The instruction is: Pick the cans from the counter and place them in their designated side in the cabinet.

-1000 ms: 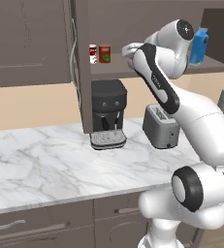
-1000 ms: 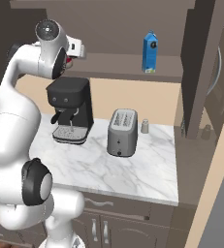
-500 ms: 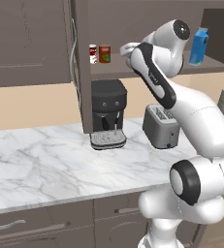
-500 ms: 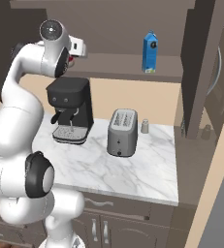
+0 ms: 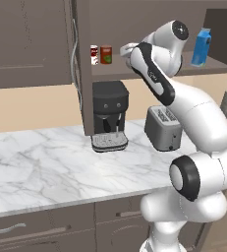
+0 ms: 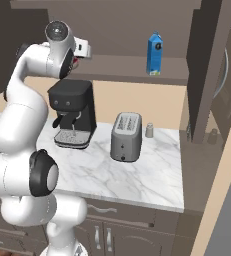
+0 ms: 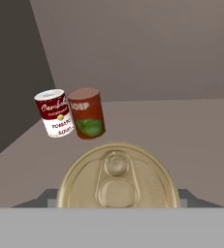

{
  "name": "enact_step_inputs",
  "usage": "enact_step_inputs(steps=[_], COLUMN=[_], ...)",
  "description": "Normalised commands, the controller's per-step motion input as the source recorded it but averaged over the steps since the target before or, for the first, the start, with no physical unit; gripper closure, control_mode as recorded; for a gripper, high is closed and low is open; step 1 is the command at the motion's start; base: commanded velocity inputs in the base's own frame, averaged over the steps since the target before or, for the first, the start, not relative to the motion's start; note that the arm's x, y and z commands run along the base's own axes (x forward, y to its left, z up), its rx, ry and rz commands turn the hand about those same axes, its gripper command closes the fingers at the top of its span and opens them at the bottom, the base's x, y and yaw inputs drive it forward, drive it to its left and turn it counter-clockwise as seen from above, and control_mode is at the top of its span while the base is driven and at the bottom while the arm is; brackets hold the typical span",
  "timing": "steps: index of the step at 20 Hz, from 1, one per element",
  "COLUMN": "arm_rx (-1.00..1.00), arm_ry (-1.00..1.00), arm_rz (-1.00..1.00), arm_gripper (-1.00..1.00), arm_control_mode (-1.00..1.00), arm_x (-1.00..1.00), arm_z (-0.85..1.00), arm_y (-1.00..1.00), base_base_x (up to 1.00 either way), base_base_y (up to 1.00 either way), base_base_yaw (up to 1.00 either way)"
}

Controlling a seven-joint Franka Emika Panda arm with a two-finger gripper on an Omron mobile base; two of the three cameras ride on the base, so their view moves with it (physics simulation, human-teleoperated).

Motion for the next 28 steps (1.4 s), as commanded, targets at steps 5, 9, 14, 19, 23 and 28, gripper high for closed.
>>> enact_step_inputs(steps=[5,9,14,19,23,28], arm_rx=[0.0,0.0,0.0,0.0,0.0,0.0], arm_ry=[0.0,0.01,0.03,0.02,0.02,0.01], arm_rz=[0.01,0.0,0.0,0.0,0.0,0.0], arm_gripper=[1.0,1.0,1.0,1.0,1.0,1.0], arm_control_mode=[-1.0,-1.0,-1.0,-1.0,-1.0,-1.0], arm_x=[0.24,0.25,0.24,0.25,0.27,0.29], arm_z=[-0.03,-0.04,-0.07,-0.06,-0.04,-0.03], arm_y=[0.0,0.0,0.0,0.0,0.02,0.04], base_base_x=[0.0,0.0,0.0,0.0,0.0,0.0], base_base_y=[0.0,0.0,0.0,0.0,0.0,0.0], base_base_yaw=[0.0,0.0,0.0,0.0,0.0,0.0])
